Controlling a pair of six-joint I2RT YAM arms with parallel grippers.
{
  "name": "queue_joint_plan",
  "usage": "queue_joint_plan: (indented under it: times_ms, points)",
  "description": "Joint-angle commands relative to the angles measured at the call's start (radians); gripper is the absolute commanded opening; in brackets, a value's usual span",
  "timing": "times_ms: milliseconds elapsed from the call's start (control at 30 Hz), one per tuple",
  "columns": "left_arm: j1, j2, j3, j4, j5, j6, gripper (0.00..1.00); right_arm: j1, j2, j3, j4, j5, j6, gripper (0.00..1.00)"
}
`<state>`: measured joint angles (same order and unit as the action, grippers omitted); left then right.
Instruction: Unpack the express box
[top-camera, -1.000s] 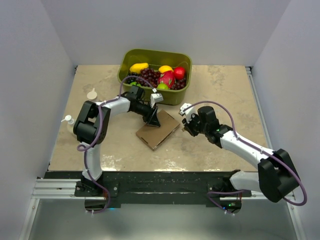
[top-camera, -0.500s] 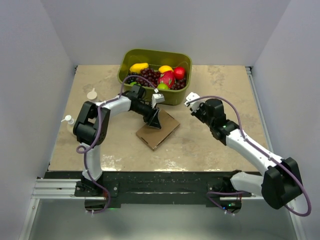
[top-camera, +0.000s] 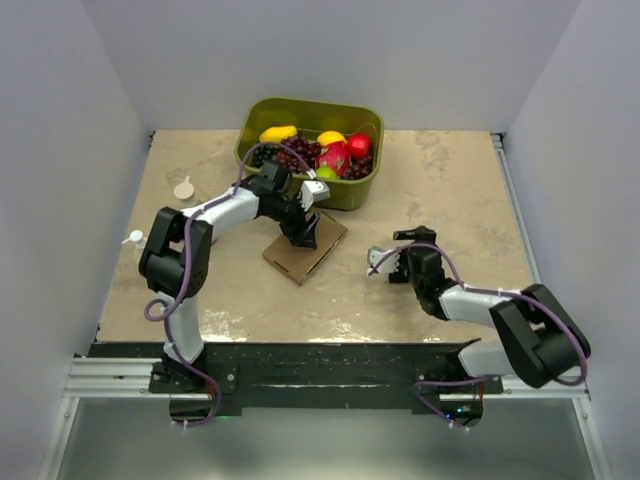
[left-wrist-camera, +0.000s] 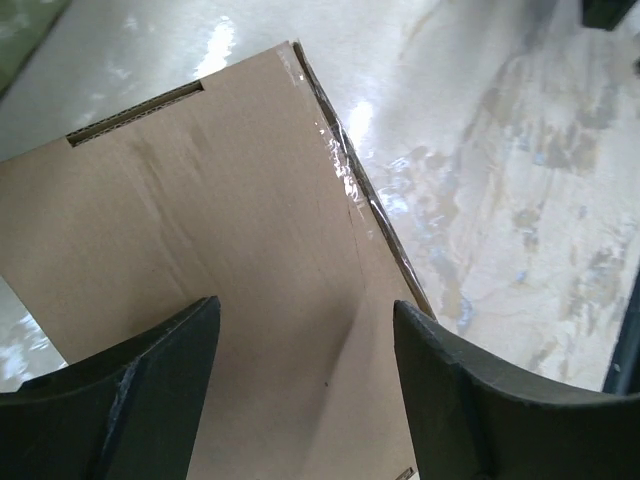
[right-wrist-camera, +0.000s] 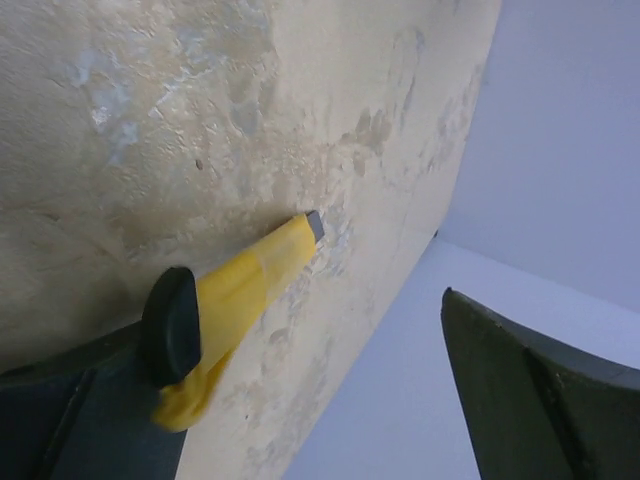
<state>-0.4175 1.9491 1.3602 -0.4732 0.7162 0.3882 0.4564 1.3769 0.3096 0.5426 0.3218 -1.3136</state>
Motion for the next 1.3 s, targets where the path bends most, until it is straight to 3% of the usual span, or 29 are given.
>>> queue_joint_plan:
  times_ms: [0,100,200,367,467,733,933,1133,1167,1267]
  points:
    - [0.002,-0.061,0.019,0.034,-0.087,0.000,0.75,-0.008,-0.177,0.183,-0.279,-0.036,0.104,0.99]
    - [0.002,-0.102,0.014,0.054,-0.063,-0.051,0.76,-0.007,-0.220,0.413,-0.569,-0.130,0.418,0.99]
    - [0.003,-0.151,0.014,0.065,-0.066,-0.124,0.76,-0.007,-0.156,0.660,-0.750,-0.234,0.787,0.99]
    - [0.013,-0.234,-0.047,0.108,-0.313,-0.291,0.82,-0.007,0.118,0.905,-0.863,-0.392,1.274,0.98]
    - [0.031,-0.248,-0.090,0.113,-0.403,-0.324,0.84,-0.008,0.232,0.965,-0.873,-0.428,1.423,0.96]
    - [0.098,-0.214,-0.217,0.151,-0.373,-0.380,0.86,-0.005,0.341,1.002,-0.937,-0.517,1.537,0.86]
    - [0.100,-0.207,-0.308,0.171,-0.272,-0.541,0.84,-0.004,0.341,0.918,-0.897,-0.616,1.672,0.80]
    - [0.100,-0.283,-0.505,0.226,-0.189,-0.794,0.66,-0.002,0.363,0.844,-0.876,-0.653,1.738,0.74]
    - [0.100,-0.303,-0.527,0.231,-0.181,-0.816,0.59,-0.004,0.364,0.829,-0.862,-0.655,1.745,0.74]
    - [0.100,-0.325,-0.576,0.239,-0.159,-0.844,0.53,0.001,0.366,0.801,-0.831,-0.685,1.760,0.66]
